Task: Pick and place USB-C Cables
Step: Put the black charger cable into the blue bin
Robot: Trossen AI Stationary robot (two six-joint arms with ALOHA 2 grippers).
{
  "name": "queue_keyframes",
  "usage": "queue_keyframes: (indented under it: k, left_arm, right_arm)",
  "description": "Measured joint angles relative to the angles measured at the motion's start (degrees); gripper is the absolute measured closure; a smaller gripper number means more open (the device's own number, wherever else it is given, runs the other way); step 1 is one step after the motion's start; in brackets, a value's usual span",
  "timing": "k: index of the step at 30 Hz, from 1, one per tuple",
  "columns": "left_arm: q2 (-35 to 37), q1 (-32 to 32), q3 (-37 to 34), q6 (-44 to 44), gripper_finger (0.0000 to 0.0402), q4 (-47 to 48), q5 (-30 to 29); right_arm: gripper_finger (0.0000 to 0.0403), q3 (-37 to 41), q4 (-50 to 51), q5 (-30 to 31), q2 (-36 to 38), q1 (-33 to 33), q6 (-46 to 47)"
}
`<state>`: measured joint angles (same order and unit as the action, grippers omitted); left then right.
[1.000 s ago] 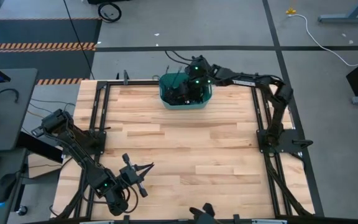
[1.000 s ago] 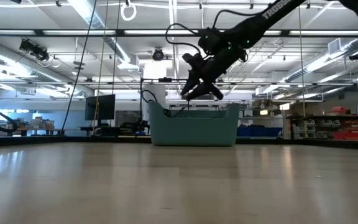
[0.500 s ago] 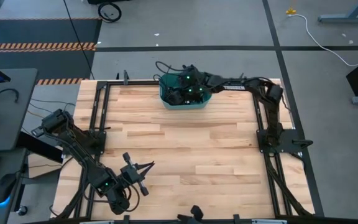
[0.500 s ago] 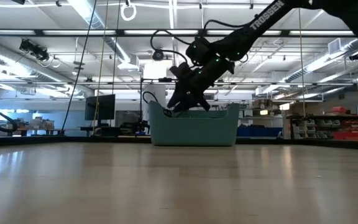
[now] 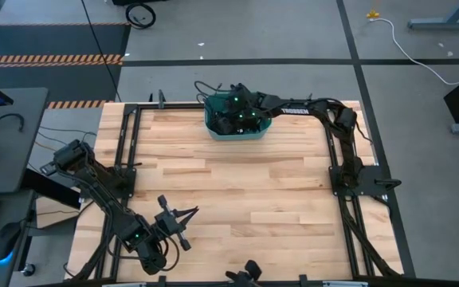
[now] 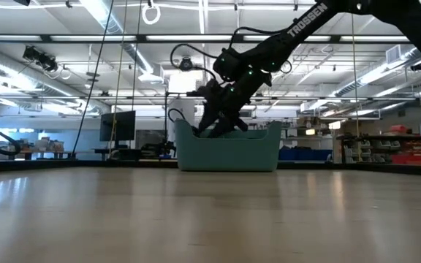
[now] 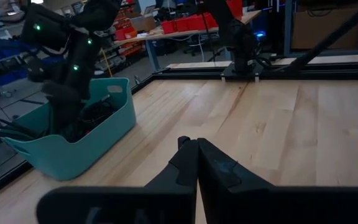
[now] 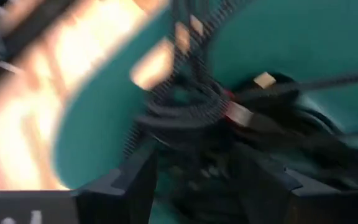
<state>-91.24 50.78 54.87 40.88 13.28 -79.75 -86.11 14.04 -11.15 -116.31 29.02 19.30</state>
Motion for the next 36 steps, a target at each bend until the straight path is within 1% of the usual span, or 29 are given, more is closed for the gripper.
queue_keyframes:
  k: [4, 8, 10, 14, 15, 17, 19, 21, 23, 26, 28, 30, 32, 33, 36]
  left_arm:
    - [0.00, 0.00, 0.00, -0.02, 0.0391, 0.00, 0.00]
    - [0.00, 0.00, 0.00, -0.13, 0.0381, 0.01, -0.02]
    - [0.00, 0.00, 0.00, -0.15, 0.0381, 0.01, -0.05]
    - [0.00, 0.00, 0.00, -0.15, 0.0388, 0.01, -0.07]
    - [0.00, 0.00, 0.00, -0.15, 0.0390, 0.04, -0.07]
    - [0.00, 0.00, 0.00, -0.15, 0.0393, 0.02, -0.07]
    - [0.00, 0.00, 0.00, -0.13, 0.0393, 0.04, -0.07]
    - [0.00, -0.17, 0.00, -0.14, 0.0389, 0.03, -0.05]
    - [0.00, -0.44, 0.00, -0.13, 0.0384, 0.02, -0.10]
    - [0.00, -0.89, 0.00, -0.12, 0.0382, -0.06, 0.02]
    - [0.00, -1.27, 0.00, -0.11, 0.0386, -0.07, 0.02]
    - [0.00, -1.61, 0.00, -0.11, 0.0390, -0.15, 0.04]
    - [0.00, -1.95, 0.00, -0.09, 0.0393, -0.11, 0.04]
    - [0.00, -2.14, 0.00, -0.09, 0.0394, -0.13, 0.04]
    - [0.00, -2.48, 0.00, -0.06, 0.0393, -0.28, 0.05]
  right_arm:
    - [0.0222, 0.02, 5.84, 7.19, 0.00, 0.04, -4.26]
    - [0.0241, 0.04, 6.41, 8.02, 1.45, -0.23, -9.63]
    - [0.0246, 0.02, 5.31, 8.10, 2.25, -0.98, -16.46]
    - [0.0247, 0.02, 3.40, 10.68, 2.54, -3.74, -35.00]
    - [0.0246, 0.04, 3.26, 12.30, 2.54, -4.48, -38.52]
    - [0.0244, 0.02, 1.16, 17.56, 2.09, -5.88, -44.34]
    - [0.0244, 0.09, 0.35, 20.62, 1.86, -6.62, -49.12]
    - [0.0244, 0.00, -3.21, 20.91, 1.16, -6.85, -52.59]
    - [0.0246, 0.07, -3.60, 20.43, 1.11, -6.27, -54.70]
    - [0.0251, -0.03, -4.68, 15.99, 0.41, -4.77, -56.62]
    - [0.0255, 0.09, -3.61, 13.11, -0.17, -3.71, -57.28]
    - [0.0262, 0.07, -4.53, 11.34, -0.94, -3.02, -58.62]
    - [0.0275, 0.09, -4.15, 10.18, -1.20, -2.55, -60.48]
    - [0.0285, -0.02, -5.70, 10.04, -1.65, -2.51, -61.47]
    - [0.0330, 0.11, -5.49, 9.95, -1.90, -2.49, -61.95]
